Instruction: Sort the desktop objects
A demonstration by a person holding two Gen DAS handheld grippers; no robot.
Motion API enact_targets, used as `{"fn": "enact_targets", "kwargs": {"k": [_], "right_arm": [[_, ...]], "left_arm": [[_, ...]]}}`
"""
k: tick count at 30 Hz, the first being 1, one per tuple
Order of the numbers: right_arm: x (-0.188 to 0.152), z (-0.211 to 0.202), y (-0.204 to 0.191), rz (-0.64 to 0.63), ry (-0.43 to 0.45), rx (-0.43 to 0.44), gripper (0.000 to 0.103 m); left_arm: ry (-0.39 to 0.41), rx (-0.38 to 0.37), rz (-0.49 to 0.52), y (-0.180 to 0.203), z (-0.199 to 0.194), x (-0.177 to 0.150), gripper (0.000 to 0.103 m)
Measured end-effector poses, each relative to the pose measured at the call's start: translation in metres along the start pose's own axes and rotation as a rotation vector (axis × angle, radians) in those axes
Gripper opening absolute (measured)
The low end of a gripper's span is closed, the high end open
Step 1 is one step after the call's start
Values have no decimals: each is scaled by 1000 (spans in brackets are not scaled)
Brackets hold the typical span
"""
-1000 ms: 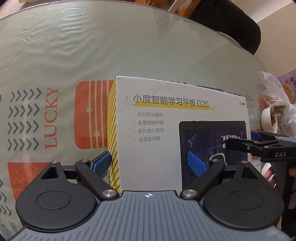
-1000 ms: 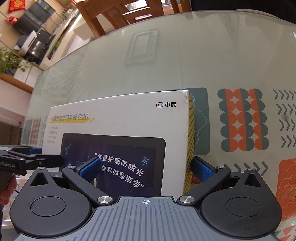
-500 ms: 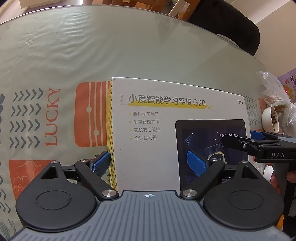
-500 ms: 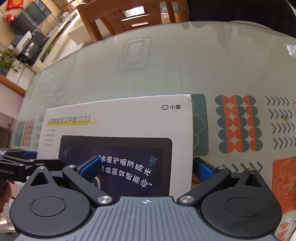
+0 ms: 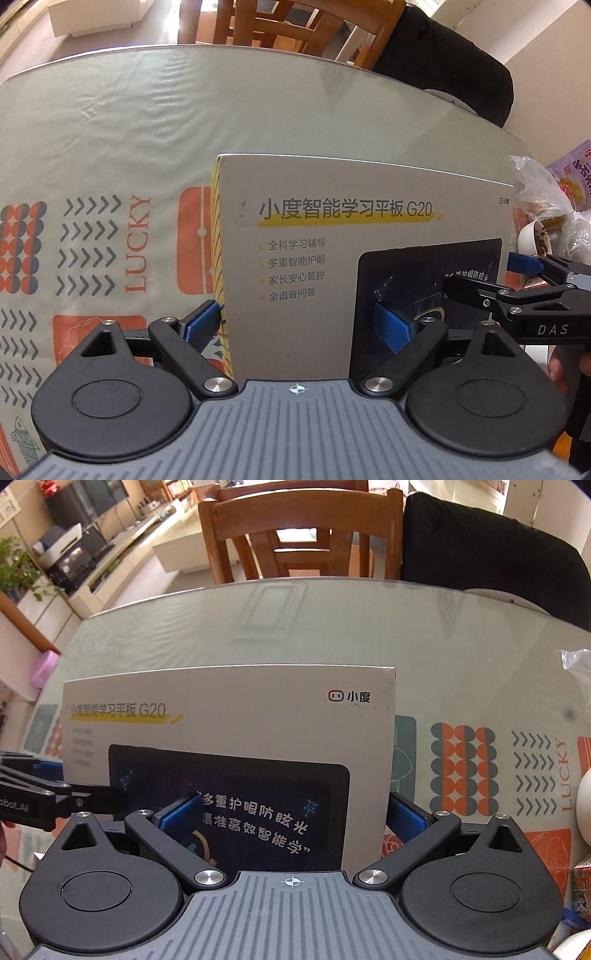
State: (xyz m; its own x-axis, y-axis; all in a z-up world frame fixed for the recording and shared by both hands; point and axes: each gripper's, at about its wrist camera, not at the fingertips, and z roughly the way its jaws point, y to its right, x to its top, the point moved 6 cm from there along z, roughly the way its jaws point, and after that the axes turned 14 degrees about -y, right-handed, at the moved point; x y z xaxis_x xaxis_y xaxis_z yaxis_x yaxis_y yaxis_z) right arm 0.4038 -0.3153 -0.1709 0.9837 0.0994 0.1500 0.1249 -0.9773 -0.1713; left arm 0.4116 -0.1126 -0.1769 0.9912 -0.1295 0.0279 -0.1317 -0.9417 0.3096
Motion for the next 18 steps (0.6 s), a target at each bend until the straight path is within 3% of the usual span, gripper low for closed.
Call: {"fn": "enact_targets", "kwargs": {"k": [18], "right_arm": [[-12,38,12,47,-38,6,103]], "left_arm": [[-23,-3,-80,-5,39,-5,103]]}}
